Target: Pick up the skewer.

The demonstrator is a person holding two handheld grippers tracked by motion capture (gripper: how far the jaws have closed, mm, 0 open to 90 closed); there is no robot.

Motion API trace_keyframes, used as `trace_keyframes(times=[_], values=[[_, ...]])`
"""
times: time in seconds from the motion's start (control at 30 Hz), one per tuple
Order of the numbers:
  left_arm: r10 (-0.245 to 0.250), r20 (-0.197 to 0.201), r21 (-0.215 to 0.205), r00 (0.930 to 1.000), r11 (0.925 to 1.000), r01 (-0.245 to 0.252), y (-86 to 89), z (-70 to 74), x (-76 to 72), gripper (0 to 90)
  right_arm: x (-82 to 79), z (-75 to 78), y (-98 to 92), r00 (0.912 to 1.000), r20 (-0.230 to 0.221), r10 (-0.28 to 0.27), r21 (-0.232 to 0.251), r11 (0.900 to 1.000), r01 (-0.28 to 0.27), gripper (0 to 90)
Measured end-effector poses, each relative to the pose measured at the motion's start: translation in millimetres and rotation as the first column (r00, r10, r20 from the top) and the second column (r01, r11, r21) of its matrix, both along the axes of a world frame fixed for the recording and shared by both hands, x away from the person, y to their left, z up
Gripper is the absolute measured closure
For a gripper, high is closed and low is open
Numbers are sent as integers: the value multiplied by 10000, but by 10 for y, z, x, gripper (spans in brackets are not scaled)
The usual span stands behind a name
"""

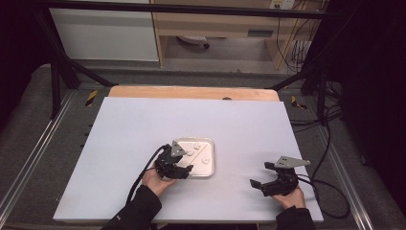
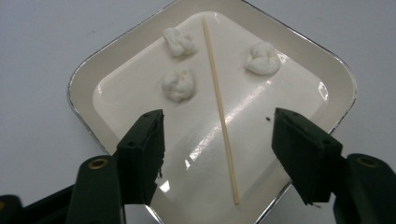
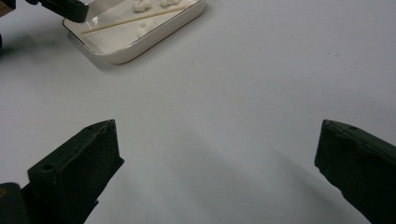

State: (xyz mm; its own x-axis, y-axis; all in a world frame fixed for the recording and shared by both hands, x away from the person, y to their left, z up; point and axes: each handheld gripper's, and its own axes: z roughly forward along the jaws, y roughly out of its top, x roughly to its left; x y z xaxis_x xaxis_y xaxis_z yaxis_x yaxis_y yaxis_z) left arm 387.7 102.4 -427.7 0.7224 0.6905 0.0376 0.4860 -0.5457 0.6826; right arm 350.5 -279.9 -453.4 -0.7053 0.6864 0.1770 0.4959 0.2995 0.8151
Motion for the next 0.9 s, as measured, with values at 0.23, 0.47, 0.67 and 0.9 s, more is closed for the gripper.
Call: trace_keyframes(times=[0.23, 0.47, 0.67, 0.9], values=[[16, -363, 42, 9993, 10000, -14, -76, -57, 35, 494, 0, 0, 1, 10000, -2, 24, 17, 10000, -24, 8], [48, -390, 225, 9992, 9997, -40, -93, -72, 29, 619, -2, 3, 0, 10000, -26, 17, 43, 10000, -17, 8], [-16, -490, 440, 9988, 9990, 37, -110, -99, 26, 700, -2, 2, 1, 10000, -5, 40, 35, 10000, -40, 8], [-13, -418, 408, 9991, 9992, 30, -116, -107, 12, 793, -1, 3, 1, 10000, 4, 50, 10, 10000, -50, 8]])
